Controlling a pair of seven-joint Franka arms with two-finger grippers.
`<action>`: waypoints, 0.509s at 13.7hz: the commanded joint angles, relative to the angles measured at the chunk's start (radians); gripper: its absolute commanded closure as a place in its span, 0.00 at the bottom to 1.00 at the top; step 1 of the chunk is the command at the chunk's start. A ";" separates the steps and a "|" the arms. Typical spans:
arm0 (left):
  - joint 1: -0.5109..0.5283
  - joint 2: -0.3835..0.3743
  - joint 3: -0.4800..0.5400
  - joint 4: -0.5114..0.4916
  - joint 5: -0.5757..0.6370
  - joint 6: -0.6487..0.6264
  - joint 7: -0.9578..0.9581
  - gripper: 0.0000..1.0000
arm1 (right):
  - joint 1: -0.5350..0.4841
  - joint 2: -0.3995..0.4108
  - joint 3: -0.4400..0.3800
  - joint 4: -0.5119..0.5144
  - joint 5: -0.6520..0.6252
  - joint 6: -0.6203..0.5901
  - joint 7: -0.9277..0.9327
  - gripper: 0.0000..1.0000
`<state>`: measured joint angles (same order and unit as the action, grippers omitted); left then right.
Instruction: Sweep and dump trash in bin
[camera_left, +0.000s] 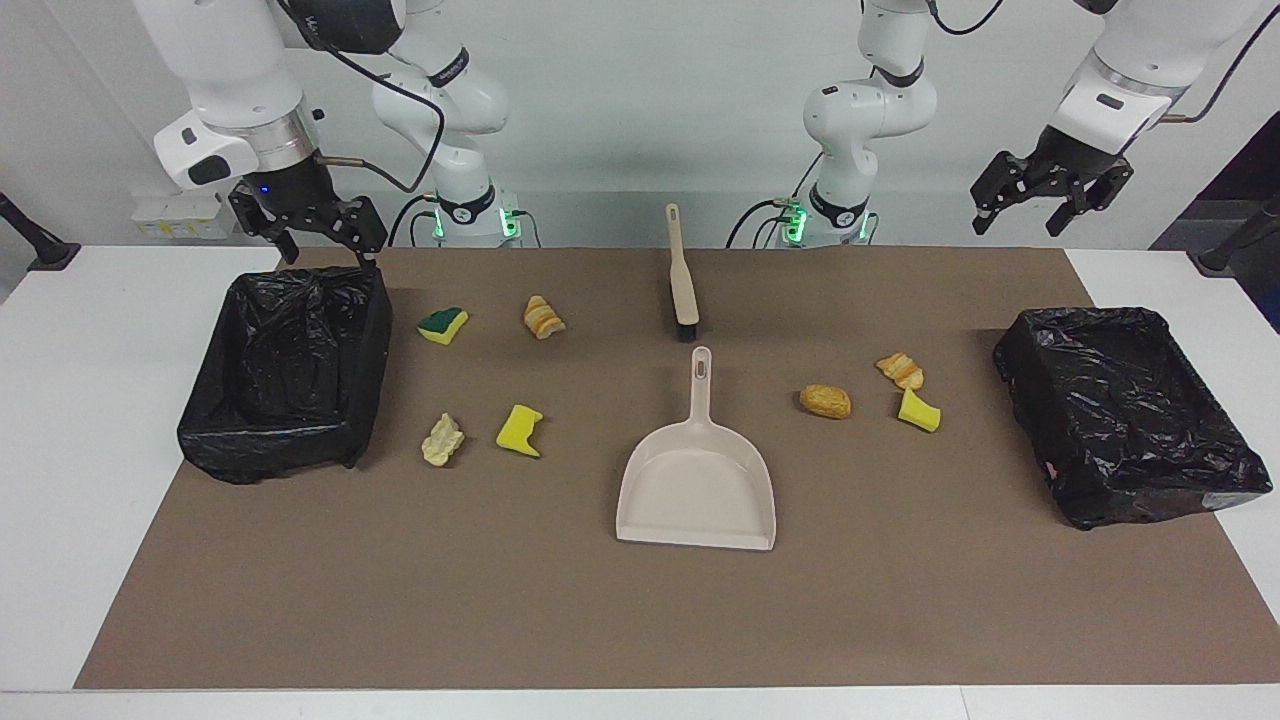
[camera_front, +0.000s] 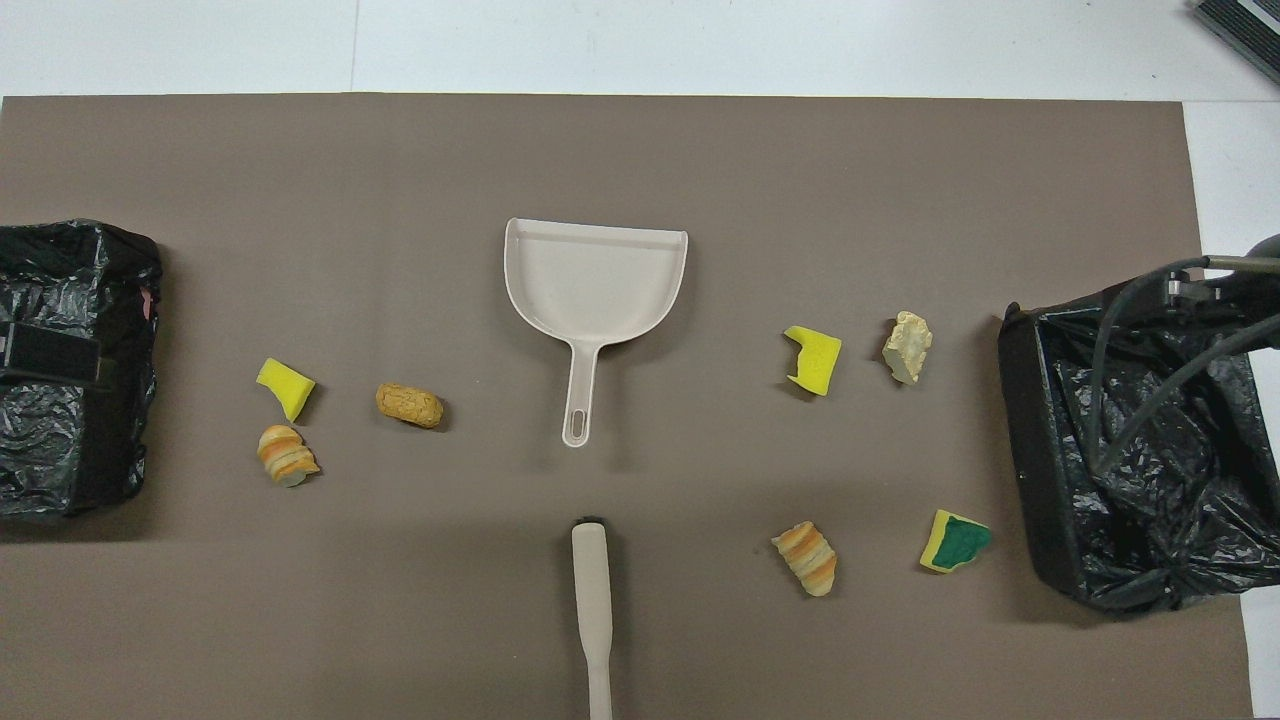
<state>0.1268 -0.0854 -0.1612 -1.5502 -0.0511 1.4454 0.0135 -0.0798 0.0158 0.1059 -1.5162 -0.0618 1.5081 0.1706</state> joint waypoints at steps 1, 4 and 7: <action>0.020 -0.022 -0.004 -0.024 -0.015 0.026 0.000 0.00 | -0.002 0.010 0.005 0.018 0.007 -0.005 0.011 0.00; 0.020 -0.019 -0.006 -0.025 -0.016 0.050 0.000 0.00 | -0.003 0.009 0.005 0.016 0.019 -0.006 -0.012 0.00; 0.020 -0.020 -0.004 -0.027 -0.015 0.044 -0.003 0.00 | -0.012 0.009 -0.002 0.014 0.062 -0.006 -0.034 0.00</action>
<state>0.1285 -0.0859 -0.1591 -1.5503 -0.0511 1.4724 0.0134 -0.0815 0.0158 0.1053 -1.5162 -0.0304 1.5081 0.1641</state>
